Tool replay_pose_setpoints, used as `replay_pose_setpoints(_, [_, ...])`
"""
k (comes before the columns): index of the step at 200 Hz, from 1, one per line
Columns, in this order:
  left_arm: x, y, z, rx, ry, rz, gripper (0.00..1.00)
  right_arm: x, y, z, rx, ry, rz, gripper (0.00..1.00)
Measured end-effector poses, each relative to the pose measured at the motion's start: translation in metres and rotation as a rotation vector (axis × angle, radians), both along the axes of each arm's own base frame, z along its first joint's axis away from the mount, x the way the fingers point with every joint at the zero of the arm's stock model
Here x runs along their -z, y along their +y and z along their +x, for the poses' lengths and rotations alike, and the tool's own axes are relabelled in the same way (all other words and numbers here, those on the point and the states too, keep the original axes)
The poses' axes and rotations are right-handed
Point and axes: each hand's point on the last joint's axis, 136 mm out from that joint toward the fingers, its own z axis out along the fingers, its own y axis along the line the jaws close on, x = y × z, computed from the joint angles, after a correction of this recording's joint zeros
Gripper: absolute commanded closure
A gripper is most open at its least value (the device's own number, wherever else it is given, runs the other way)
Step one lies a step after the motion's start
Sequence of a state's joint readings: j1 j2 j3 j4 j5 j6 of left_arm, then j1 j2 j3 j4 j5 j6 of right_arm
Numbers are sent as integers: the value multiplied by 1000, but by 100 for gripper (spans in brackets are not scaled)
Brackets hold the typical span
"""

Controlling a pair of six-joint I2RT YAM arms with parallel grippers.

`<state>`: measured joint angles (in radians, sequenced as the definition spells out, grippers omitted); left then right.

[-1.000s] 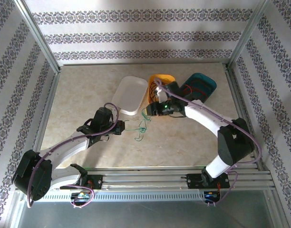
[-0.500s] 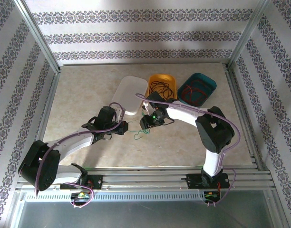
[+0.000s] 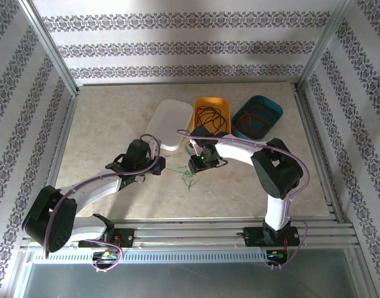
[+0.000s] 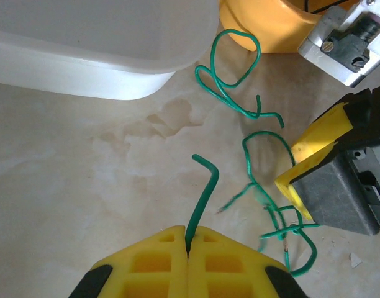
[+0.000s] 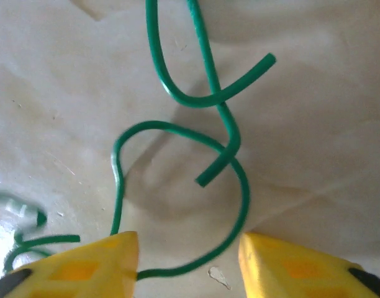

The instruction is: Untangle the cables

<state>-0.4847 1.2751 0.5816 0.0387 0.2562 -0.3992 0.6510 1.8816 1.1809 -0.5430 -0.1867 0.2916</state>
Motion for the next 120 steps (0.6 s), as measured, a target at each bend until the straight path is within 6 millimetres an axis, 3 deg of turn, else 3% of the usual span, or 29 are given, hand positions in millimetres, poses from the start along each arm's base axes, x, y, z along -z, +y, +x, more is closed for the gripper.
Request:
replay_pose_setpoints(20, [0, 0, 0, -2, -2, 2, 100, 1, -5, 3, 27, -8, -26, 89])
replay_pose_setpoints(42, [-5, 2, 0, -13, -24, 8, 100, 3, -9, 5, 52, -15, -46, 99])
replay_pose_setpoints(95, [-36, 23, 0, -126, -153, 18, 100, 2, -16, 11, 163, -18, -4, 100])
replay_pose_setpoints(120, [-40, 39, -4, -208, -182, 41, 100, -8, -20, 23, 243, -26, 91, 100])
